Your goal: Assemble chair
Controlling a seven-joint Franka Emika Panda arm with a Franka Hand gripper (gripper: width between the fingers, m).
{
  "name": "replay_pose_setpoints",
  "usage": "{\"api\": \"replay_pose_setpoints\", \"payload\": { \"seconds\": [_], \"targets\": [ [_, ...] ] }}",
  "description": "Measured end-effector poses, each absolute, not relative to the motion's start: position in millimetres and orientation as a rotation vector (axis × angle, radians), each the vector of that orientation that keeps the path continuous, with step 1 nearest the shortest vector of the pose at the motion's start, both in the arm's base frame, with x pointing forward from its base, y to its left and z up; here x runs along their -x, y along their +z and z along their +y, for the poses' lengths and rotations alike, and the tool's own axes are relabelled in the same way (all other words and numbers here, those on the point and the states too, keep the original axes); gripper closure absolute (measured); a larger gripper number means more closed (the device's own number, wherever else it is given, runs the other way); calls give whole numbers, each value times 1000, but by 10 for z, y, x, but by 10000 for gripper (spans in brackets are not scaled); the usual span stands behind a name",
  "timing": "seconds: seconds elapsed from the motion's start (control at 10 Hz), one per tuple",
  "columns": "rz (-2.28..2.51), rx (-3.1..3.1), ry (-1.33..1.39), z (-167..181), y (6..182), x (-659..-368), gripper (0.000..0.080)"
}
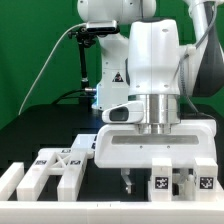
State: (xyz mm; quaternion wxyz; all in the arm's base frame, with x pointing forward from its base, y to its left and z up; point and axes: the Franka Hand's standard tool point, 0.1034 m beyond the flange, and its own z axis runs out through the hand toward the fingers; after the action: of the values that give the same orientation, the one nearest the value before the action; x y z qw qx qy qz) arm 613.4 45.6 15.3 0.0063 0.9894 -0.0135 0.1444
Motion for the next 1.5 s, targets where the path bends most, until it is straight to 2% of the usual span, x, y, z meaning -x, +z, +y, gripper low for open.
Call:
{"api": "replay_pose_setpoints", "payload": {
  "seconds": [0.1, 0.2, 0.3, 0.4, 0.5, 1.5],
  "targets": [
    [-42, -3096, 452, 456, 153, -6134, 336],
    [-42, -3096, 452, 455, 153, -6134, 336],
    [-42, -3096, 452, 455, 153, -6134, 555],
    [-47, -3092, 451, 424, 153, -6134, 693],
    [-52, -3090, 451, 397, 153, -6134, 764],
    [-29, -3089, 446, 367, 167, -6131, 767]
  ]
}}
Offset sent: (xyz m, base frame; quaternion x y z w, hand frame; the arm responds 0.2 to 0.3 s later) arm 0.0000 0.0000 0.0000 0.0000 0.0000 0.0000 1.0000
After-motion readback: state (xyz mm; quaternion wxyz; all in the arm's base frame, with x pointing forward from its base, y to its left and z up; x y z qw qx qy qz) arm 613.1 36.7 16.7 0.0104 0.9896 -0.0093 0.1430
